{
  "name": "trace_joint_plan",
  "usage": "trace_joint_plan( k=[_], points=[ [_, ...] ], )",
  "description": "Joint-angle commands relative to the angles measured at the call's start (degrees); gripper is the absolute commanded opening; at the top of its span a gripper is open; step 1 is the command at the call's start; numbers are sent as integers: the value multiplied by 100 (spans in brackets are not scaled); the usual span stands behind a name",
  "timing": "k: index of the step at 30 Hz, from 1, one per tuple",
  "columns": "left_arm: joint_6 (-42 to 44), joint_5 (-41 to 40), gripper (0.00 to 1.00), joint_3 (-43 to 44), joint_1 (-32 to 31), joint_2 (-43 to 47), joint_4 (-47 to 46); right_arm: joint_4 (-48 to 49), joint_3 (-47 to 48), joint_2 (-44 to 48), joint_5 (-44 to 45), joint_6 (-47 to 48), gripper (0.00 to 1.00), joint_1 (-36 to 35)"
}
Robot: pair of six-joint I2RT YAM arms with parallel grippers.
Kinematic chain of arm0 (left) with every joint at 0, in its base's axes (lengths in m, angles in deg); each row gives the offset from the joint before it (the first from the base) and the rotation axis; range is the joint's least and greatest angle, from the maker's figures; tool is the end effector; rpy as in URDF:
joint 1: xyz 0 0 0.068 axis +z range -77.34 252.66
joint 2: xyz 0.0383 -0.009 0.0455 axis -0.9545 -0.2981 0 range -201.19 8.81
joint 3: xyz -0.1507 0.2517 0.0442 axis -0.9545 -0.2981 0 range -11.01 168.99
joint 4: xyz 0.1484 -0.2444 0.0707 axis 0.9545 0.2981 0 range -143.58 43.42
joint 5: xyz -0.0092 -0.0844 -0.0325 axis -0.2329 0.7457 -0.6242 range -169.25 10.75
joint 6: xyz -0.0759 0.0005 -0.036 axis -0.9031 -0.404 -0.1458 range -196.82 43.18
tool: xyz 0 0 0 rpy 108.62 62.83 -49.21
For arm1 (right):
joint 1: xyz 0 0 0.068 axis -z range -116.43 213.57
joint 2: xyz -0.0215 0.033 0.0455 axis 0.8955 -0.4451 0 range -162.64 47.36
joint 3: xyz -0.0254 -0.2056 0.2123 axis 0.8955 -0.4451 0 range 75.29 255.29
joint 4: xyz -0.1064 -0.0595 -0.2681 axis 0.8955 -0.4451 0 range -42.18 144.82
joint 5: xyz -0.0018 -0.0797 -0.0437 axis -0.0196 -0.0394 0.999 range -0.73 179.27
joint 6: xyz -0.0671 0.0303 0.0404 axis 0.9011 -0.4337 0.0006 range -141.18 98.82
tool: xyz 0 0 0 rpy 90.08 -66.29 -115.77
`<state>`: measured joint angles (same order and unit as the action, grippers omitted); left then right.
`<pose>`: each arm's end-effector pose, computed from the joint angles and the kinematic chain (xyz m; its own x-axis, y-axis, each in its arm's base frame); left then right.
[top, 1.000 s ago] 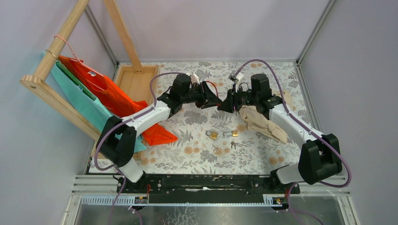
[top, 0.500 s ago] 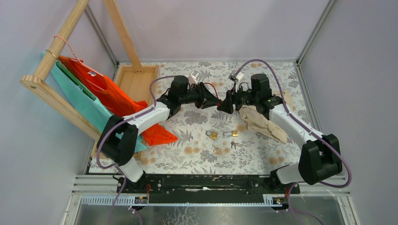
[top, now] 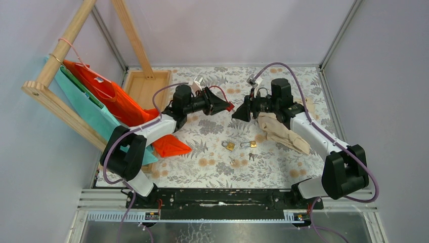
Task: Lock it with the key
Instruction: Lock the lock.
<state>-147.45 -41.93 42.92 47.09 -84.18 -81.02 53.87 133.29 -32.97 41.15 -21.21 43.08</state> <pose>0.3596 -0.2216 0.2451 -0.8894 -0.4062 -0.2097 0.1201 0.2350 -0.9646 0.3241 0.1797 0.2983 -0.3707 -0.1383 -0.9184 -0.8741 0.3860 0.2947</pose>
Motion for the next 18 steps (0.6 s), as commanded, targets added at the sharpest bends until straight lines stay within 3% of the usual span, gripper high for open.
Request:
trace_joint_plan(
  k=[1,9,18],
  points=[
    [22,150,0,-40,7,228,-863,806,59,-154,-557,-788,61,5],
    [58,344,0,-493,93,264,-2195,2492,-409,-201,-1105,-2622,70,202],
    [512,846,0,-664,148,268,-3603,3366,-736,-166,-1501,-3358,63,248]
  ],
)
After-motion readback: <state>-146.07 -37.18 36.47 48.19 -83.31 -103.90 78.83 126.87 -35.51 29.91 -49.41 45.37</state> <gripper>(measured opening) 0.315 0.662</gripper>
